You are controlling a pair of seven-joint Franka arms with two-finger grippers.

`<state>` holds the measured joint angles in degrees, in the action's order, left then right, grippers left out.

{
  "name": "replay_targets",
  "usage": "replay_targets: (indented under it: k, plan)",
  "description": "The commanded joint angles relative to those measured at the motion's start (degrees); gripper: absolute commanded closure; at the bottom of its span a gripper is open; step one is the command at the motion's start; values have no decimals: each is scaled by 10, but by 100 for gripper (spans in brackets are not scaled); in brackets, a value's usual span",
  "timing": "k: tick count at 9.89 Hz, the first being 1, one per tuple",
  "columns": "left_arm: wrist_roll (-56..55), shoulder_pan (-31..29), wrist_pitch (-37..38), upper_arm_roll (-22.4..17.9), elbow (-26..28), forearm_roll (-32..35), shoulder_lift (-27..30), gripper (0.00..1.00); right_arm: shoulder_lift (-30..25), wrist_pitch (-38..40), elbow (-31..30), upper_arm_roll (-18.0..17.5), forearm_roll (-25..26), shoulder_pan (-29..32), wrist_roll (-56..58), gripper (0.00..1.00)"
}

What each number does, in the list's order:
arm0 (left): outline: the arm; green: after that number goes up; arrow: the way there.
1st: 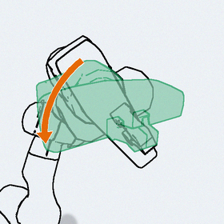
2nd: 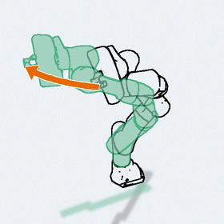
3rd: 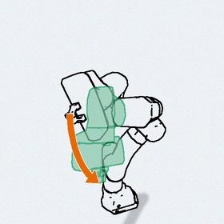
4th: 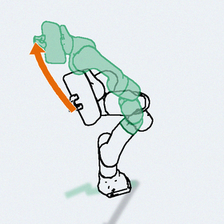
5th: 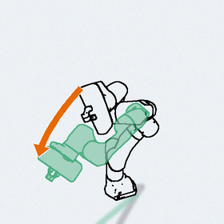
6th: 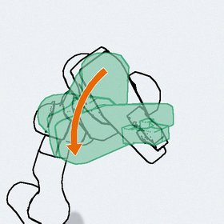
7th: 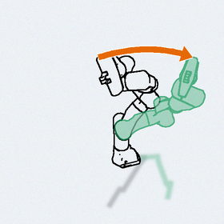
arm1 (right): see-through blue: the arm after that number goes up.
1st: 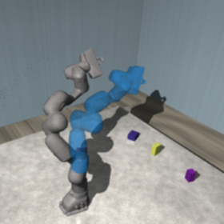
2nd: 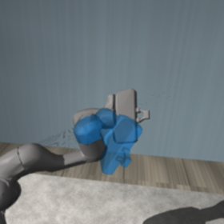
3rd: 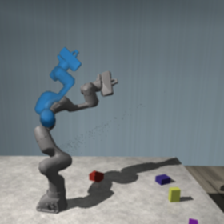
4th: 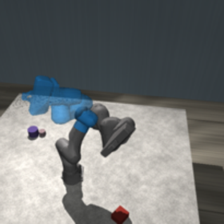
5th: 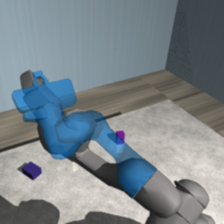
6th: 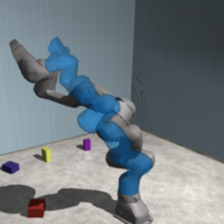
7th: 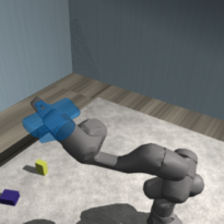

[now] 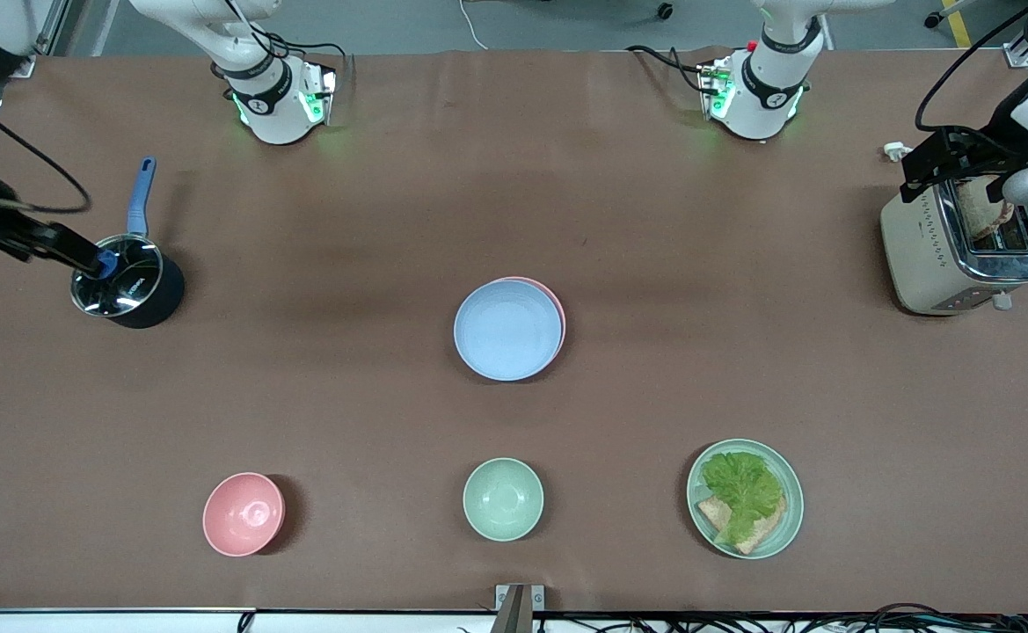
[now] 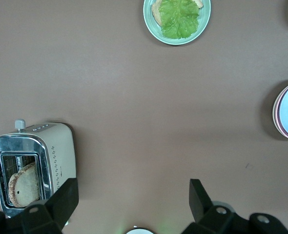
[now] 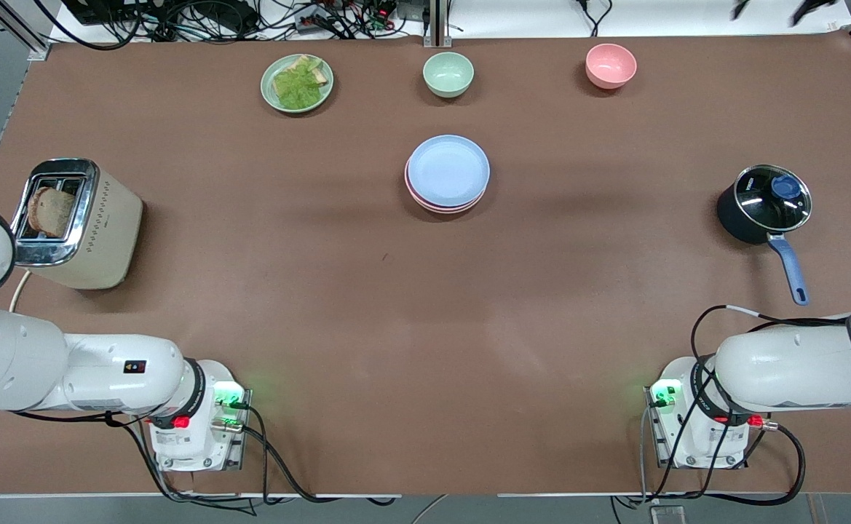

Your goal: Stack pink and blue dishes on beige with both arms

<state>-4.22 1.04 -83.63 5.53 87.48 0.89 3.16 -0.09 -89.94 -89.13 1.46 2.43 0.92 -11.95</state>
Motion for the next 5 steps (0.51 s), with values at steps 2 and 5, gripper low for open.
replay_targets:
  k: [2,5]
  plan:
    - [7,-4,9,2,20,-4,4,0,-7,77,59,35,-33,7,40,0]
    - [7,-5,12,2,18,-1,3,0,-5,76,60,32,-30,6,42,0]
